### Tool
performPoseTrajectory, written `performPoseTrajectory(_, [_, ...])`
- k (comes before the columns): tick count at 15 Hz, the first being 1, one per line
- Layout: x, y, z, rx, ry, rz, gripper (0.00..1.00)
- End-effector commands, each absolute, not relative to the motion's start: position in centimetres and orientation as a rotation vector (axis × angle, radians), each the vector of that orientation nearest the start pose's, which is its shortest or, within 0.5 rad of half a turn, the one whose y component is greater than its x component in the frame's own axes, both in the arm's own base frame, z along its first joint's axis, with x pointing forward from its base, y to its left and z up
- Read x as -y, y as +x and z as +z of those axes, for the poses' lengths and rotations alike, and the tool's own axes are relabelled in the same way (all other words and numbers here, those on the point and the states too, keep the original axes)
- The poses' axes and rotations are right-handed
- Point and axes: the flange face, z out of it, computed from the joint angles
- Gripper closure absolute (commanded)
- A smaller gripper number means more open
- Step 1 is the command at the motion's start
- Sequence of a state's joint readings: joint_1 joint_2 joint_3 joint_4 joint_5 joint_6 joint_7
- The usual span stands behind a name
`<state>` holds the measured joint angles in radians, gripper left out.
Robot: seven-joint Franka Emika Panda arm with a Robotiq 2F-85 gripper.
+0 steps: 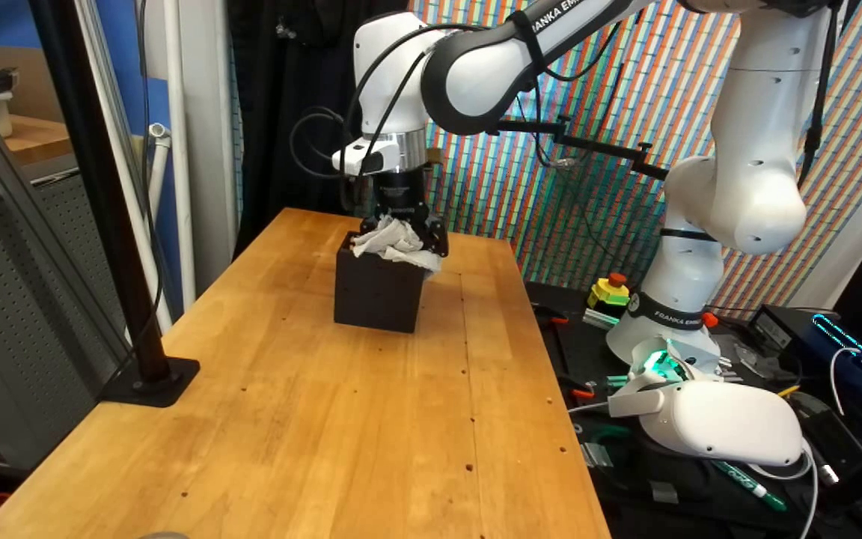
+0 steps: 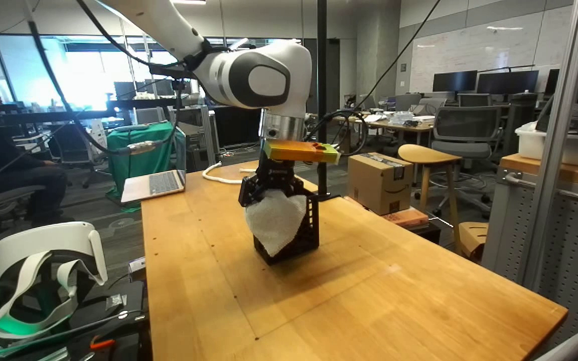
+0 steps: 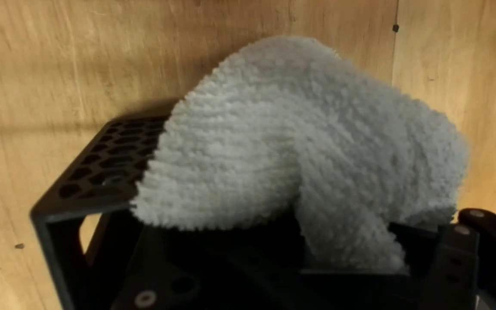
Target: Put the towel in the box
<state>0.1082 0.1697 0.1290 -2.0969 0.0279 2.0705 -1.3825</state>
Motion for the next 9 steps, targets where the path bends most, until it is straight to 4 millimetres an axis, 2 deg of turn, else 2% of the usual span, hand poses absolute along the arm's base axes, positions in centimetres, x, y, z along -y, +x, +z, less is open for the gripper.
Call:
performPoseTrajectory(1, [-11.6,54.6,28.2,-2.369,2.383,-0.413,0.84])
performPoseTrajectory(6, [-12.1,54.7,29.5,-2.352,2.391,-0.475,0.84])
performPoseTrajectory(7, [-12.4,54.6,30.1,-2.347,2.382,-0.464,0.78])
performPoseTrajectory(8, [-12.8,54.3,30.9,-2.346,2.362,-0.451,0.56])
performPoseTrajectory(9, [-13.2,53.9,31.6,-2.344,2.34,-0.437,0.53])
